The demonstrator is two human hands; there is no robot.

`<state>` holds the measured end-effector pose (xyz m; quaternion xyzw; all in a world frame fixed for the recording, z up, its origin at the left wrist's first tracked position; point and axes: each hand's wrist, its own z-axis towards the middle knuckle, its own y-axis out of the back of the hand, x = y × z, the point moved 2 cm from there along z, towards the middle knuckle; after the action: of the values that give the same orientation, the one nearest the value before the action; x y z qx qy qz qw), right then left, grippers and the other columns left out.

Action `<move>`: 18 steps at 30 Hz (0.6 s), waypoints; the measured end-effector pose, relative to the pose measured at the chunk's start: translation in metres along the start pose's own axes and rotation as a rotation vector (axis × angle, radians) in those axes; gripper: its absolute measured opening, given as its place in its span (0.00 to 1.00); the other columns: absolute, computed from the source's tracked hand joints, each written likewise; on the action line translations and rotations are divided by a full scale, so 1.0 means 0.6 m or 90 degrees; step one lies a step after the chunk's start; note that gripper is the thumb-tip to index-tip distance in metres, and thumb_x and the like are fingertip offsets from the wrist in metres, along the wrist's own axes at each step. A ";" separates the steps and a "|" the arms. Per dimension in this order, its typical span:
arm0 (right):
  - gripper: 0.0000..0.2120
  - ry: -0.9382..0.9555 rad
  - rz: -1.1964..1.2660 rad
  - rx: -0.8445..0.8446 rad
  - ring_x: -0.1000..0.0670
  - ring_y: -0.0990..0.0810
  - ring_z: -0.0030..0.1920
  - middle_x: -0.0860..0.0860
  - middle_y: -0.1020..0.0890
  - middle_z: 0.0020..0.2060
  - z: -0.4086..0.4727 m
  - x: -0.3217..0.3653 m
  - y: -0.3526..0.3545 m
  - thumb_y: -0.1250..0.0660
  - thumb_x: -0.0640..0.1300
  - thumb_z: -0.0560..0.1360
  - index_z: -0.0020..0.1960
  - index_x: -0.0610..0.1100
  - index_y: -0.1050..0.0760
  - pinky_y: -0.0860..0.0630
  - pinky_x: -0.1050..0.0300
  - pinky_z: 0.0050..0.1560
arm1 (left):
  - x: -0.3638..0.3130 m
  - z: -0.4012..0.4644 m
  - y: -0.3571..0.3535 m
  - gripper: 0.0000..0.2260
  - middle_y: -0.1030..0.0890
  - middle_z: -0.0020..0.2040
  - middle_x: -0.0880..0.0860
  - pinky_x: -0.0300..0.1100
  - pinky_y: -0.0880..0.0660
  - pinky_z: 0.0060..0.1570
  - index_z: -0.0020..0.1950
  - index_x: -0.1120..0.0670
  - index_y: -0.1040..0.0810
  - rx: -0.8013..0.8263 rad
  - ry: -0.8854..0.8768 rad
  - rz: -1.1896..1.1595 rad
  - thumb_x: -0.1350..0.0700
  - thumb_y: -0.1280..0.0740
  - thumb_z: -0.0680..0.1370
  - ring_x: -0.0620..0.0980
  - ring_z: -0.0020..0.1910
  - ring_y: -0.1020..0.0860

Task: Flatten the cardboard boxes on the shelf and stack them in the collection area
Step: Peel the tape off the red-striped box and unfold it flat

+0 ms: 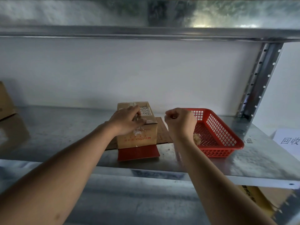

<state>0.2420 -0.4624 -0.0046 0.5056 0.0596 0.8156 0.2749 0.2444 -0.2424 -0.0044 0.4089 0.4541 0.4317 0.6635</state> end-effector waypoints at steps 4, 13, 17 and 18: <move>0.10 0.045 0.005 0.017 0.60 0.16 0.42 0.57 0.13 0.41 0.012 0.007 0.026 0.20 0.37 0.70 0.49 0.48 0.14 0.20 0.64 0.45 | -0.009 0.004 -0.001 0.18 0.22 0.58 0.48 0.54 0.20 0.52 0.57 0.45 0.30 0.004 0.013 0.022 0.33 0.40 0.80 0.50 0.52 0.21; 0.08 0.035 -0.230 0.062 0.47 0.16 0.41 0.47 0.14 0.38 0.037 -0.029 0.064 0.29 0.32 0.75 0.41 0.42 0.15 0.18 0.51 0.39 | -0.078 0.025 -0.028 0.18 0.23 0.51 0.47 0.52 0.22 0.50 0.58 0.48 0.29 -0.046 0.019 0.030 0.35 0.38 0.80 0.48 0.47 0.22; 0.08 -0.011 -0.353 0.146 0.43 0.16 0.47 0.43 0.16 0.48 0.049 -0.055 0.080 0.33 0.30 0.77 0.53 0.38 0.17 0.16 0.46 0.49 | -0.079 0.029 -0.034 0.17 0.24 0.49 0.47 0.48 0.26 0.44 0.56 0.47 0.30 -0.050 0.021 0.029 0.35 0.39 0.80 0.46 0.44 0.24; 0.09 -0.018 -0.371 0.173 0.43 0.16 0.48 0.43 0.16 0.50 0.048 -0.060 0.080 0.31 0.31 0.77 0.55 0.38 0.18 0.16 0.46 0.51 | -0.078 0.031 -0.035 0.17 0.24 0.49 0.47 0.47 0.27 0.42 0.56 0.47 0.30 -0.048 0.022 0.030 0.35 0.40 0.80 0.46 0.43 0.23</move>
<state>0.2602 -0.5263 -0.0012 0.5106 0.3065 0.6803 0.4272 0.2562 -0.2954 -0.0076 0.3870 0.4391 0.4710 0.6600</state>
